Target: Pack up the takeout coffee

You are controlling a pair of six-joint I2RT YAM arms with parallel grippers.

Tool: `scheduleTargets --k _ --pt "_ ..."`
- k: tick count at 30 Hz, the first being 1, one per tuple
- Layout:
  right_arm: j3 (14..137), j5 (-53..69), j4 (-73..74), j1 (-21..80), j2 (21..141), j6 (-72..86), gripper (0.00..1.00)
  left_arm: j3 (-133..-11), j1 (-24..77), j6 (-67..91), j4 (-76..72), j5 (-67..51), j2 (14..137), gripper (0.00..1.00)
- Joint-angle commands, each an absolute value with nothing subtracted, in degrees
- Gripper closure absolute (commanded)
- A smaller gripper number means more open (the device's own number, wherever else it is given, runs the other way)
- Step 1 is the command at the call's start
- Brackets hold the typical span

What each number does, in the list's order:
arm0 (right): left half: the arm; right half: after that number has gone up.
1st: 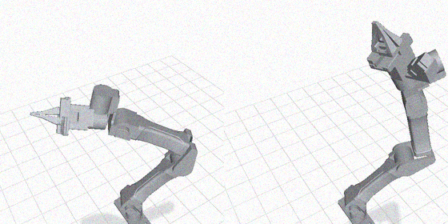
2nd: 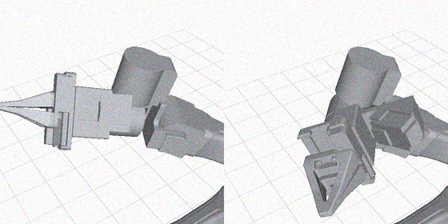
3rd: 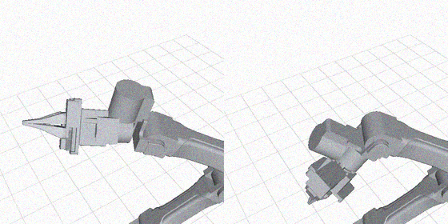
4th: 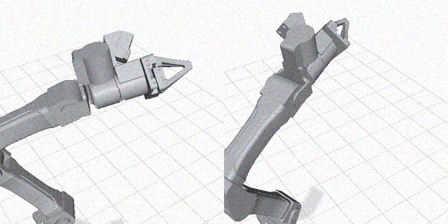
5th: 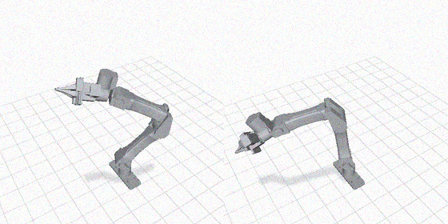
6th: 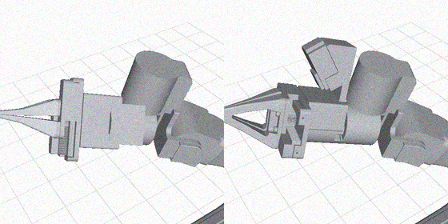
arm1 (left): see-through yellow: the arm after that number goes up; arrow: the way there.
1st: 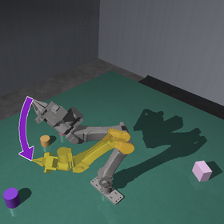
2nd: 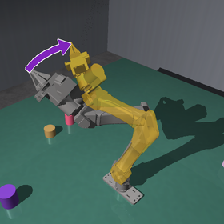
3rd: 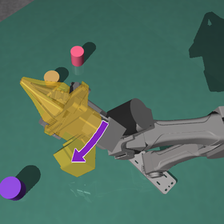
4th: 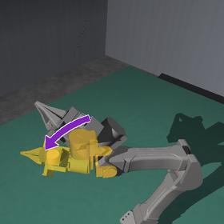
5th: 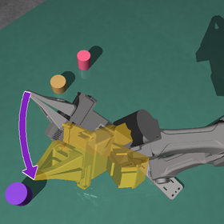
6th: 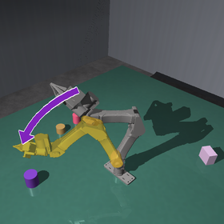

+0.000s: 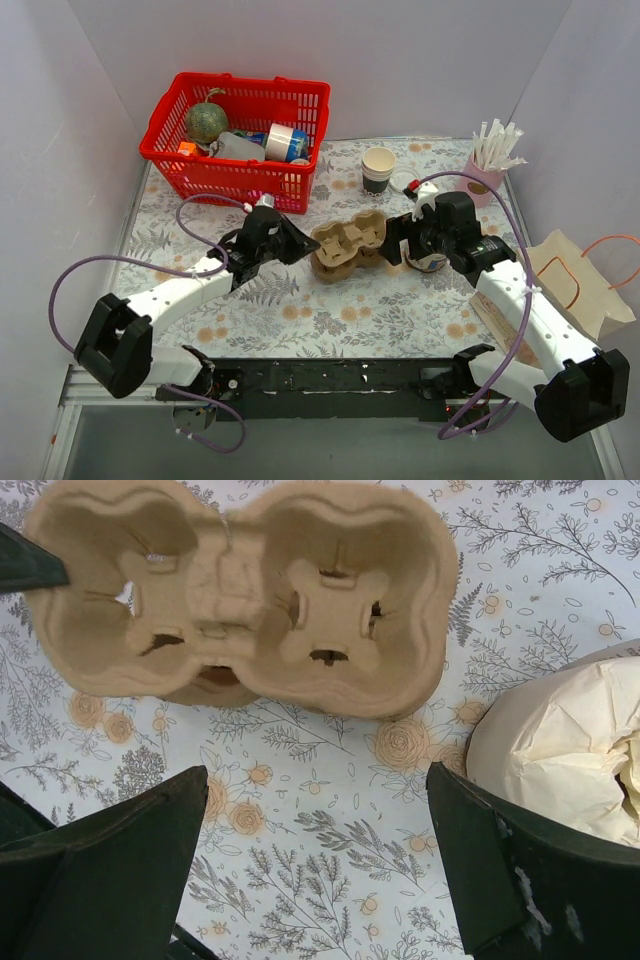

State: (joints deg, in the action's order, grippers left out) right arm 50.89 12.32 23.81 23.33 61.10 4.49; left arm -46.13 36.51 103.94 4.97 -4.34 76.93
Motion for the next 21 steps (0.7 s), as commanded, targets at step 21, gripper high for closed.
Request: scheduleTargets --k 21 --pt "50.09 25.75 14.41 23.47 55.10 6.67 0.04 -37.80 36.48 115.03 52.18 19.25 33.59 1.00"
